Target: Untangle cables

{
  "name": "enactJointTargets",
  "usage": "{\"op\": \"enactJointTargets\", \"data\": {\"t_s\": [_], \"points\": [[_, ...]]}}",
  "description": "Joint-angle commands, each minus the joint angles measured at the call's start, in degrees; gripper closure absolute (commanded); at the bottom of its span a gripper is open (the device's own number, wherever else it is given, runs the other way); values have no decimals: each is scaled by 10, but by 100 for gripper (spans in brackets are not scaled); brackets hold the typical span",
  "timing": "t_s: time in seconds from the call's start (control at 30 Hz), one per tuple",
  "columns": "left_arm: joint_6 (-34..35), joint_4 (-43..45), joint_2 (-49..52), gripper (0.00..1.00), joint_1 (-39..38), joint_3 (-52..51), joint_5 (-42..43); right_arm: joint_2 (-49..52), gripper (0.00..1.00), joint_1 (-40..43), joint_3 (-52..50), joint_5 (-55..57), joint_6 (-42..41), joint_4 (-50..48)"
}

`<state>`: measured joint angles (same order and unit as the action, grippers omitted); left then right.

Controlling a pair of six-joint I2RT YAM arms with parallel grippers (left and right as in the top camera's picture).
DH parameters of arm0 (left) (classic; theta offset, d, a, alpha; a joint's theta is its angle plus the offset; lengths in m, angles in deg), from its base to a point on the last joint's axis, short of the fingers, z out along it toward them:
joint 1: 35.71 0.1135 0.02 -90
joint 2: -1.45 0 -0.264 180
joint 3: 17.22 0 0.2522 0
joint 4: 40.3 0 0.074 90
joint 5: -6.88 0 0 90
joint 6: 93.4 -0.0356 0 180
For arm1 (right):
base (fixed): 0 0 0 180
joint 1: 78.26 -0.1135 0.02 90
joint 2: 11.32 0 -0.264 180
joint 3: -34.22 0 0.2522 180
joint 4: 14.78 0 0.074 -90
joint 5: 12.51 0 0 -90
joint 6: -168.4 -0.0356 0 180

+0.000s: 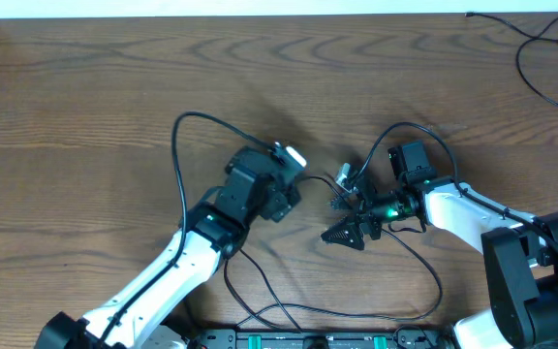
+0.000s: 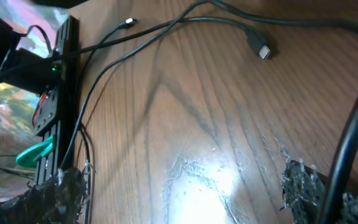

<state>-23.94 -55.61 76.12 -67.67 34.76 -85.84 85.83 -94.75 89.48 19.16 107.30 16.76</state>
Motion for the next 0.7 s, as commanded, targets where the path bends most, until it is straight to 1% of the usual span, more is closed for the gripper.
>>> {"op": "enactJointTargets", "data": {"t_s": [0.0,0.07,0.13,0.17,0.2,0.23,0.3,0.43,0.5,0.6,0.63,0.67], "points": [[92,-9,17,5,28,2,-62,5,1,-5,-2,-8,9,-9],[111,-15,23,5,42,2,-75,5,1,-5,-2,30,-35,-26],[129,-23,25,5,57,1,-74,5,2,-5,-2,102,-108,-57],[137,-24,25,5,63,2,-74,5,12,-5,-2,142,-139,-81],[141,-23,25,5,66,2,-74,5,44,-5,-2,169,-162,-99],[140,-23,25,5,67,2,-72,5,70,-5,-2,200,-195,-122],[141,-23,25,5,67,1,-69,5,99,-5,-2,281,-280,-194],[154,-23,25,5,67,2,-68,5,99,-4,2,392,-347,-323],[154,-23,25,5,67,2,-68,5,99,-4,8,408,-346,-347],[155,-23,25,5,67,2,-68,5,99,-4,19,402,-341,-353],[155,-23,25,5,67,2,-68,5,97,-4,21,375,-320,-351],[155,-23,25,5,67,1,-68,5,90,-4,21,358,-308,-346]]}}
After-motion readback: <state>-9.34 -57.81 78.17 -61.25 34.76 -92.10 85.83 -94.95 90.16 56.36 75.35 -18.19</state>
